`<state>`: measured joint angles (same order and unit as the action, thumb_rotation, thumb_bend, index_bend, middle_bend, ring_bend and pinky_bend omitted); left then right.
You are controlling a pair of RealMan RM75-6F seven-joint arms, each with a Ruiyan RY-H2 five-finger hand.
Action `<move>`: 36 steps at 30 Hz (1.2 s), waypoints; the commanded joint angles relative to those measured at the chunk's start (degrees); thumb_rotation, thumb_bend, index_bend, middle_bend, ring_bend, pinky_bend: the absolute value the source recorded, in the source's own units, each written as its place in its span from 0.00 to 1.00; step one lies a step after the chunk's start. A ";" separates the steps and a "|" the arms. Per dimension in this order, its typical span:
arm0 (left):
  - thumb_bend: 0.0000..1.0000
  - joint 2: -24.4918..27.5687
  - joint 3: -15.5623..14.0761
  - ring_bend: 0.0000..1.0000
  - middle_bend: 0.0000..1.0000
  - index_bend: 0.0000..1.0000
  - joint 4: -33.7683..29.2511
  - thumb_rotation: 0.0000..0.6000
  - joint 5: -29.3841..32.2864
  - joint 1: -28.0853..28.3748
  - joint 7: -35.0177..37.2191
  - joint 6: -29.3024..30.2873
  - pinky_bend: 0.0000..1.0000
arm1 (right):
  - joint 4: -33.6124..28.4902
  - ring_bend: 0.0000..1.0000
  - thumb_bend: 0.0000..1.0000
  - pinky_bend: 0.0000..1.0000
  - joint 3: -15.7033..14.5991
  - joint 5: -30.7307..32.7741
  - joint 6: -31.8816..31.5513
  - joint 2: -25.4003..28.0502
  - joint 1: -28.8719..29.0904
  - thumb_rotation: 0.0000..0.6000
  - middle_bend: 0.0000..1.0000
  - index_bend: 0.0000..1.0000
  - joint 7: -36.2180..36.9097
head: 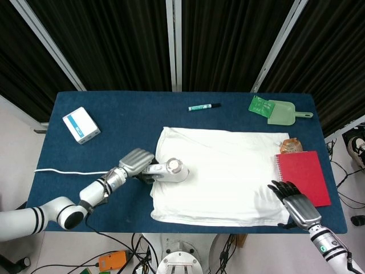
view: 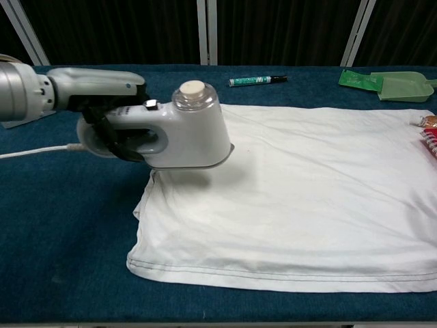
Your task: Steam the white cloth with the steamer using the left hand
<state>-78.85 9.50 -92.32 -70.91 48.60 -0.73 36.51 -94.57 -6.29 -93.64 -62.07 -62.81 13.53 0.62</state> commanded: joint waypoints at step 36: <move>0.66 -6.52 -3.57 0.72 0.92 0.79 10.83 0.85 21.97 6.43 -15.89 7.83 0.62 | 3.92 0.00 0.35 0.00 -2.84 -1.28 -0.46 -2.56 2.09 1.00 0.00 0.00 5.53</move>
<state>-86.96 6.09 -79.18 -47.33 56.11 -16.67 42.82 -90.70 -9.12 -94.90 -62.46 -65.36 15.66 6.09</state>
